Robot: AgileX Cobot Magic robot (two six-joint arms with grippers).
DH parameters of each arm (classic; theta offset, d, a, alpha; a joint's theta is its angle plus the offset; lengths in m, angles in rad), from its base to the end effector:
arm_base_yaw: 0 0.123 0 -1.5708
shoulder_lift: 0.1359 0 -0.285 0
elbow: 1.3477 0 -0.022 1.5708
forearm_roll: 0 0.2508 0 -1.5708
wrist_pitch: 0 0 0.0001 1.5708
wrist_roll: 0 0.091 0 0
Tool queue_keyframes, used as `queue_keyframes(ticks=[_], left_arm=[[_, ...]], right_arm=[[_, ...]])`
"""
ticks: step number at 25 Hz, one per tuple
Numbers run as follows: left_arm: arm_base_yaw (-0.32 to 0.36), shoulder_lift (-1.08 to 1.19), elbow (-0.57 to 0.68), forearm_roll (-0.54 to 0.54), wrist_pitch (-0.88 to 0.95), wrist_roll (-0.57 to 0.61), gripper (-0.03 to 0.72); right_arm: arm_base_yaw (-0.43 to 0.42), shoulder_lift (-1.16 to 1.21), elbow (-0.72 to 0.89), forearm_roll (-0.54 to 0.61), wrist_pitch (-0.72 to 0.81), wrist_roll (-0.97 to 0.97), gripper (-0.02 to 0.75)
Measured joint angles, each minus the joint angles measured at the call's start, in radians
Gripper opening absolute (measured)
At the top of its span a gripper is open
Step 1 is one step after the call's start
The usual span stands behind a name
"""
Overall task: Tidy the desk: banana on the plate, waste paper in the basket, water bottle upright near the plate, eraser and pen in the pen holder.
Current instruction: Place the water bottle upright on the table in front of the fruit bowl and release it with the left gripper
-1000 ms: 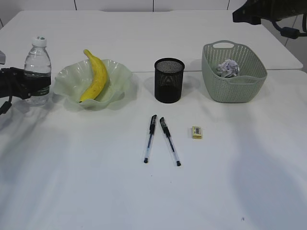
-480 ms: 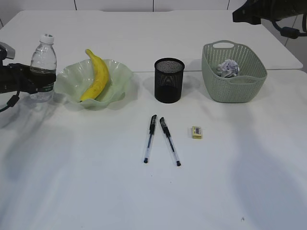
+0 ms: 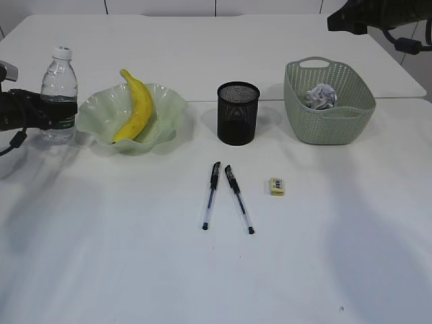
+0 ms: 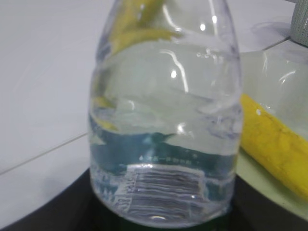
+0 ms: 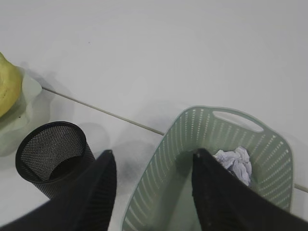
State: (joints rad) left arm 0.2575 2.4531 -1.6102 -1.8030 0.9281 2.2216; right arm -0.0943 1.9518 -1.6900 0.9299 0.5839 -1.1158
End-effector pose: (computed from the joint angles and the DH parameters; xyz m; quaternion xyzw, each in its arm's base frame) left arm 0.4932 0.0565 0.0915 0.2349 0.7638 -0.2283 0.5562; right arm 0.4629 -0.0033 0.3061 -0.1868 0.8366 0.1075 0.5037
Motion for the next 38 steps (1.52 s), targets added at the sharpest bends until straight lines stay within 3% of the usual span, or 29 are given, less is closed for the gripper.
queue_keyframes(ticks=[10,25,38], left_arm=[[-0.001,0.011,-0.071,0.043,-0.041,-0.028,0.375],[-0.001,0.011,-0.072,0.049,-0.043,-0.03,0.375],[-0.001,0.019,-0.121,0.058,0.073,-0.047,0.375]], right_arm=[[0.0,0.0,0.0,0.0,0.0,0.0,0.385],[0.0,0.0,0.0,0.0,0.0,0.0,0.385],[0.0,0.0,0.0,0.0,0.0,0.0,0.385]])
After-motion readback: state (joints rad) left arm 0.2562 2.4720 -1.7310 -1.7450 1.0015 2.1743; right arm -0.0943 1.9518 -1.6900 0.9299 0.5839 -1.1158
